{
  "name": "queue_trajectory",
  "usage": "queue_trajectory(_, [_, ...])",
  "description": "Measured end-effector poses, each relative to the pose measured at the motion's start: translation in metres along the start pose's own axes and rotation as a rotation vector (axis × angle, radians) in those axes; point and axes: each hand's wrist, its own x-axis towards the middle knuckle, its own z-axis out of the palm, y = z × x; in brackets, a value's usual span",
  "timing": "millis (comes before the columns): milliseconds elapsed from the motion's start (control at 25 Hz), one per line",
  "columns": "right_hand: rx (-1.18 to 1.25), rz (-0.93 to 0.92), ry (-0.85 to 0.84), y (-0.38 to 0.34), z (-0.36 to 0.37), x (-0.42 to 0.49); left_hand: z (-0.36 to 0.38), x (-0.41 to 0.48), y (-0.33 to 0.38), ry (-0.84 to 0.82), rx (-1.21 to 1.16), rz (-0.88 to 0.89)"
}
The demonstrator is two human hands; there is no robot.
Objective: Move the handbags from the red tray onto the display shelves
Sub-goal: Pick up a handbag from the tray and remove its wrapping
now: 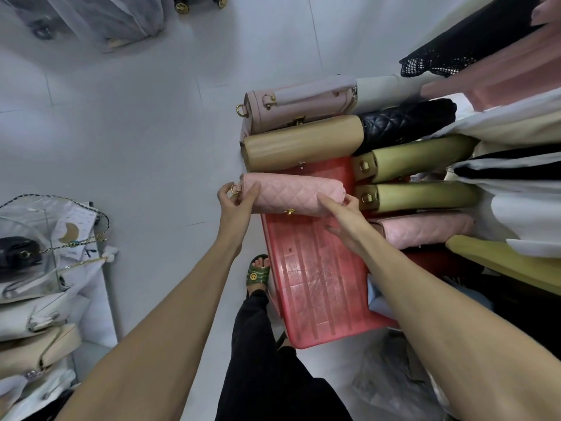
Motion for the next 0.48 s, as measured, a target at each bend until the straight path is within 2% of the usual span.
queue_trajectory(160, [-0.048,-0.063,0.072,0.006,0.006,-0.024,-0.013,-0.017,0.002,0.046,-0.031,0.016])
queue_trajectory(480, [0.053,-0.213,0.016,-0.020,0.023,-0.091,-0.060,-0.080,0.049,0.106,-0.152,0.116])
